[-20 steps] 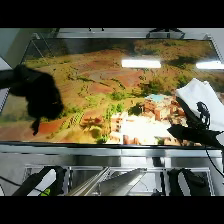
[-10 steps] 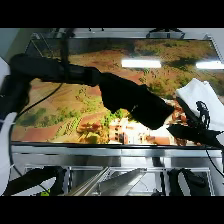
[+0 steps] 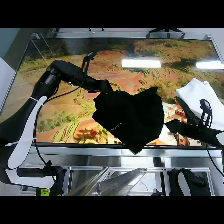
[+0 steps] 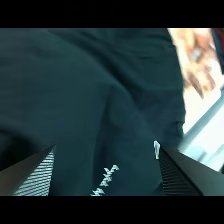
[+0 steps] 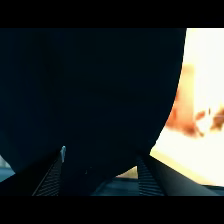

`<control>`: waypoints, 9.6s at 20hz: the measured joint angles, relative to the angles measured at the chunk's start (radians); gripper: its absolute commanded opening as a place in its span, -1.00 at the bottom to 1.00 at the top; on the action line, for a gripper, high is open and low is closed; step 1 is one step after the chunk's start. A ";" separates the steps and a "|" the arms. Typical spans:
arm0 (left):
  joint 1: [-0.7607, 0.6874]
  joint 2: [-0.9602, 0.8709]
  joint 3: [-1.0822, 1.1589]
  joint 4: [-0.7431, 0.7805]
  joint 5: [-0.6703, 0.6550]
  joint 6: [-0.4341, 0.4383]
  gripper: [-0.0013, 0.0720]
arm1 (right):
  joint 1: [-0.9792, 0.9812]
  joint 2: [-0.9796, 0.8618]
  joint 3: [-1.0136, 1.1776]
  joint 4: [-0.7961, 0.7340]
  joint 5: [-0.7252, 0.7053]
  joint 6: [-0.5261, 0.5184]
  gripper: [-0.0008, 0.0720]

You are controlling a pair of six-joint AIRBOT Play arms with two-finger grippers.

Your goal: Fold the shirts.

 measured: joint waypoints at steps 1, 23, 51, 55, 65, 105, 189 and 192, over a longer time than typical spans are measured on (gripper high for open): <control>0.031 -0.006 0.000 0.005 0.003 0.001 0.93 | 0.000 -0.018 0.000 0.000 -0.018 0.014 0.39; 0.119 -0.478 0.209 -0.142 0.027 0.201 -0.93 | 0.001 -0.804 0.219 0.229 -0.278 -0.312 -0.92; 0.154 0.617 0.329 0.147 0.167 0.086 -0.93 | 0.002 -0.213 1.242 0.363 0.163 -0.452 -0.93; 0.131 0.469 0.131 0.161 0.146 0.089 -0.93 | 0.061 -0.449 1.203 0.393 0.273 -0.457 -0.93; 0.121 -0.137 0.032 0.163 -0.046 0.165 0.94 | 0.237 -1.064 1.043 0.343 0.022 -0.497 0.02; 0.543 -0.233 0.069 0.090 0.209 0.209 0.93 | 0.379 -0.690 -0.042 0.580 -0.318 -0.389 -0.92; 0.255 -0.071 -0.489 0.002 -0.036 0.077 -0.93 | 0.062 -0.797 0.504 0.342 -0.113 -0.505 -0.93; 0.244 -0.074 -0.448 -0.005 -0.025 0.094 -0.93 | 0.059 -0.792 0.504 0.342 -0.097 -0.505 -0.93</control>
